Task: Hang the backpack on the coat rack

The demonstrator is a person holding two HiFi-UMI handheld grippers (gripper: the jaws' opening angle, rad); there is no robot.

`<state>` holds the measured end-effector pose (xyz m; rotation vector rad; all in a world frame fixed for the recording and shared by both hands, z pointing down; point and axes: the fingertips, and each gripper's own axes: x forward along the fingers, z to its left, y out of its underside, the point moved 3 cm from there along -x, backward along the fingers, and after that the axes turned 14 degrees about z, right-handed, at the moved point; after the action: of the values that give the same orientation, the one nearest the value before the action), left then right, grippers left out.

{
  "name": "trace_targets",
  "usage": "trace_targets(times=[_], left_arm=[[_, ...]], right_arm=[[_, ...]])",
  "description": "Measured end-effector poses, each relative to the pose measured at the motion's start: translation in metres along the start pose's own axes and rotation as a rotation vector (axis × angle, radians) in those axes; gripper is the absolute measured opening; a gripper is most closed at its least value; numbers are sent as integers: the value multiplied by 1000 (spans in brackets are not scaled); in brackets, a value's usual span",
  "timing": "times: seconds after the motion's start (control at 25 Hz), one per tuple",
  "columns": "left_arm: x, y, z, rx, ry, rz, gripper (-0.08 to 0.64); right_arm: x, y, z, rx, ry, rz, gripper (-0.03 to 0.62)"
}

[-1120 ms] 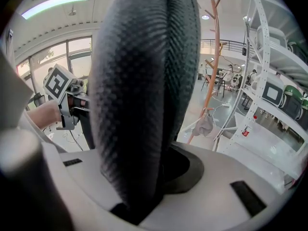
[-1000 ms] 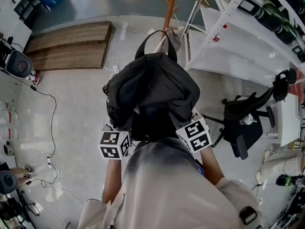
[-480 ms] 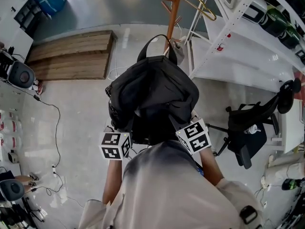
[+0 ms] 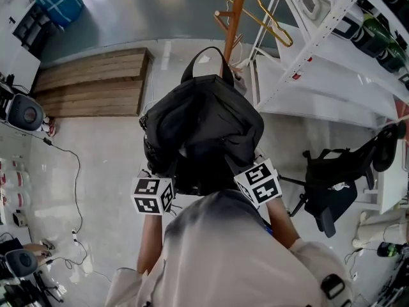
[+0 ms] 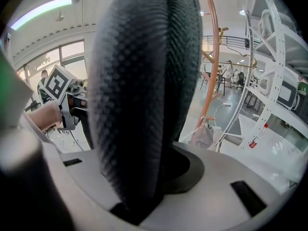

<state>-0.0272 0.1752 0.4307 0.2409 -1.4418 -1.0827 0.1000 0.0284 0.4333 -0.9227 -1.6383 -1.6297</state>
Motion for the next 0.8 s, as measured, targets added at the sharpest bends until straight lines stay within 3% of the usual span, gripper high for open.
trace_targets(times=[0.8], left_arm=[[108, -104, 28, 13, 22, 43, 160]], right_arm=[[49, -73, -120, 35, -29, 12, 126]])
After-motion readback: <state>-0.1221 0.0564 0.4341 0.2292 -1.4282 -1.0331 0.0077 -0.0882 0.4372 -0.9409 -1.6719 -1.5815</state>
